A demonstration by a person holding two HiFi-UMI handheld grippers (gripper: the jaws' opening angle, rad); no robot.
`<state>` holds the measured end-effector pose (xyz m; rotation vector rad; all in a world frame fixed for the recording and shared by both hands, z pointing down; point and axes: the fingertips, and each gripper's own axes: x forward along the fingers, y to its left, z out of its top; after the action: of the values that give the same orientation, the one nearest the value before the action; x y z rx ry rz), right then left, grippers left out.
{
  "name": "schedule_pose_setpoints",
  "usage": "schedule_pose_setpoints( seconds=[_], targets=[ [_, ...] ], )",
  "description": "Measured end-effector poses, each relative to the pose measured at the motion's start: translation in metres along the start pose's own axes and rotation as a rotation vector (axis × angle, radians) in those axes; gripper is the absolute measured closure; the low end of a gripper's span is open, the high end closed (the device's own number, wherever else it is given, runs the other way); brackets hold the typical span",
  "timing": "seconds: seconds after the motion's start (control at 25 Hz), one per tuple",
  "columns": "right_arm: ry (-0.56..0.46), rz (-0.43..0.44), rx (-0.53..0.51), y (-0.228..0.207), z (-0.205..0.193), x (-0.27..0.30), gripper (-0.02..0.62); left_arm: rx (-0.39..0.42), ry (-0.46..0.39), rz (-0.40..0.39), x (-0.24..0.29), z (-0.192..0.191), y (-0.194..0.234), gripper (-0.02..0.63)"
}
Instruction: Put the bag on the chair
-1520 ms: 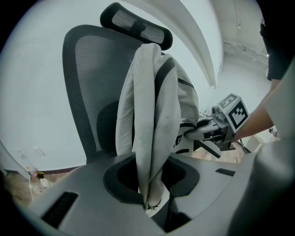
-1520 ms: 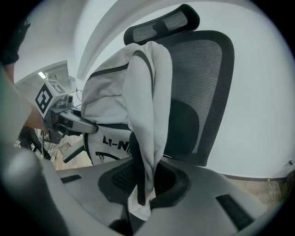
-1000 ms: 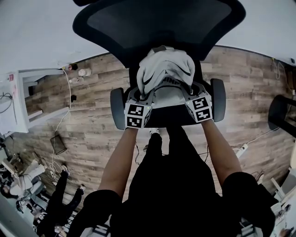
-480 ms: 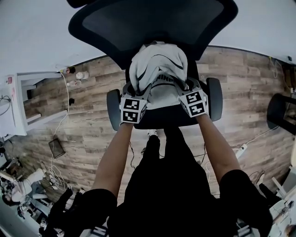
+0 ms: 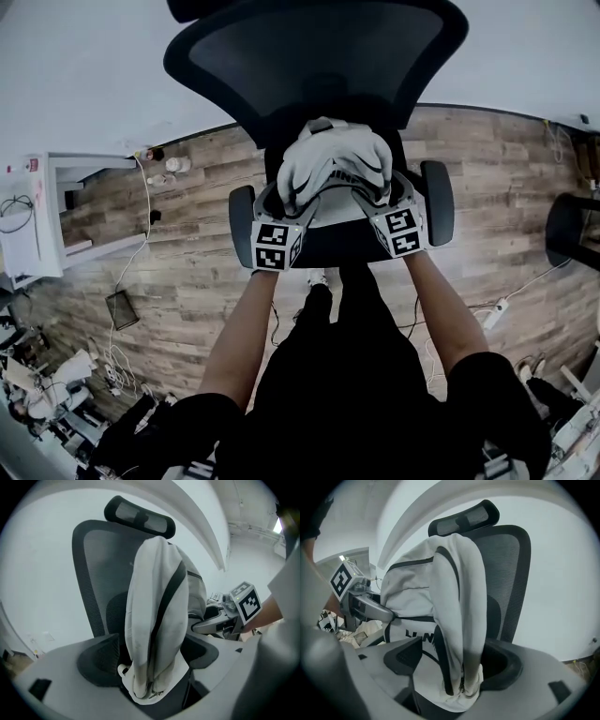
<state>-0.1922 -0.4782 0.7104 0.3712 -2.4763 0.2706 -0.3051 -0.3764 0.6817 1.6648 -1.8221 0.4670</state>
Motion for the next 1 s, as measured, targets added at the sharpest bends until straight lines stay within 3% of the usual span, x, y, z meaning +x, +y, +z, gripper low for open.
schedule_pose_setpoints(
  seconds=[0.2,0.4,0.6,0.68,0.76,0.8,0.92,1.0],
  targets=[
    [-0.044,-0.063,0.013,0.003,0.003,-0.032,0.222,0.037,-0.051,0.019,-0.030,0.009,-0.003,0.207],
    [-0.113,-0.078,0.035,0.019,0.036,-0.065,0.222,-0.011,-0.121,-0.035,-0.058,0.029,-0.005,0.209],
    [-0.231,-0.020,0.025,0.051,0.077,-0.109,0.224,0.024,-0.215,-0.101,-0.098,0.051,-0.028,0.209],
    [-0.278,-0.005,0.017,0.063,0.092,-0.124,0.251,0.058,-0.241,-0.128,-0.113,0.056,-0.040,0.209],
    [-0.316,-0.011,0.015,0.072,0.103,-0.137,0.328,0.074,-0.260,-0.132,-0.127,0.060,-0.047,0.212],
    [-0.328,-0.012,0.018,0.076,0.105,-0.142,0.372,0.079,-0.267,-0.120,-0.134,0.061,-0.048,0.254],
    [-0.336,-0.019,0.009,0.090,0.107,-0.155,0.553,0.085,-0.307,-0.079,-0.156,0.068,-0.048,0.558],
    [-0.345,-0.025,0.006,0.099,0.110,-0.164,0.574,0.086,-0.340,-0.091,-0.170,0.074,-0.050,0.583]
  ],
)
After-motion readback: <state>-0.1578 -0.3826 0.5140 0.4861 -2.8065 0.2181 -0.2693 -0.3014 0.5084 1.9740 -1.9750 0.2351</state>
